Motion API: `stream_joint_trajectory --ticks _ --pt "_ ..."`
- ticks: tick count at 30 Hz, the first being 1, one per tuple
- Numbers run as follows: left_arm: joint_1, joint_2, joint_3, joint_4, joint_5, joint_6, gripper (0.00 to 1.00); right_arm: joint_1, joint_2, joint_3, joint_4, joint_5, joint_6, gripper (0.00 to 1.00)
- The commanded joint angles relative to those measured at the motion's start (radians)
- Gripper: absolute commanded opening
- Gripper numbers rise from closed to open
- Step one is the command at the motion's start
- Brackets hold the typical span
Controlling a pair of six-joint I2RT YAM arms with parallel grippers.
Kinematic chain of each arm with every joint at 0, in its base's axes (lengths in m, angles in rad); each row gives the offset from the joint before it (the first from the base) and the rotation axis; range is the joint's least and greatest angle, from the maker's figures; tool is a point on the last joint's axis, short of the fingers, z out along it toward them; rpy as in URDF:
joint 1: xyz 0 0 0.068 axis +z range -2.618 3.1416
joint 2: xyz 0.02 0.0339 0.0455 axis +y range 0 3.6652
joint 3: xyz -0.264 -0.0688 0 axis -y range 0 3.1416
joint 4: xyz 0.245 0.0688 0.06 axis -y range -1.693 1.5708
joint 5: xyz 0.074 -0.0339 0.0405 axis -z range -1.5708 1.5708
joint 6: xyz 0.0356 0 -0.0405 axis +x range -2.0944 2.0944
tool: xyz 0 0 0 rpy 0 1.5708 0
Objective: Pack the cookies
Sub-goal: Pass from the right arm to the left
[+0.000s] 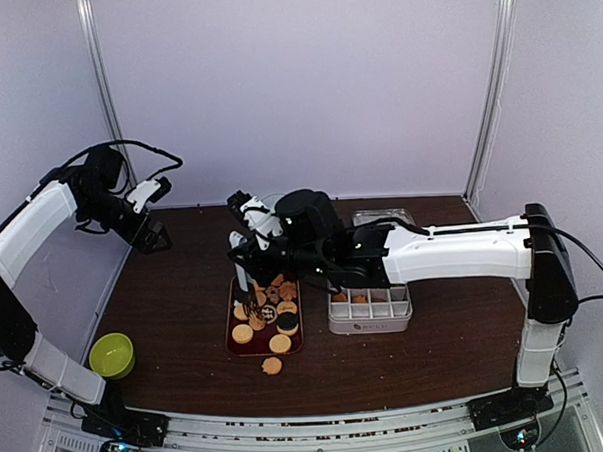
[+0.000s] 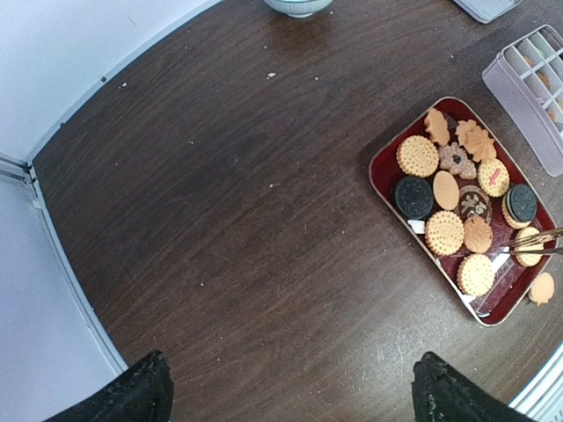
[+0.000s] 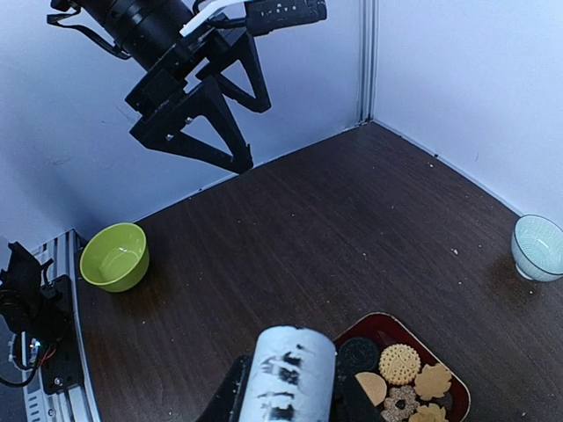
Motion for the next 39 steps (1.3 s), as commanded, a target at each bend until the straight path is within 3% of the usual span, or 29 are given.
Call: stream_joint_trajectory --ticks 1,7,18,28,39 --pt "0.009 -0.028 -0.013 0.017 0.037 0.020 0.98 -0.003 0.018 0.007 0.087 -0.032 0.022 0.16" --pt "0.008 -0.059 -0.016 -0.005 0.223 0.052 0.98 -0.018 -0.046 -0.036 0.158 -0.019 0.070 0.14" --pt "0.001 -0.059 -0.095 -0.123 0.783 0.207 0.98 -0.122 -0.171 -0.158 0.481 -0.279 0.338 0.25" --pt "-0.065 0.034 -0.060 -0.297 0.831 0.389 0.91 -0.125 -0.169 -0.144 0.531 -0.334 0.384 0.29" --pt "-0.103 0.077 -0.012 -0.376 0.872 0.451 0.71 -0.126 -0.145 -0.105 0.534 -0.378 0.405 0.30"
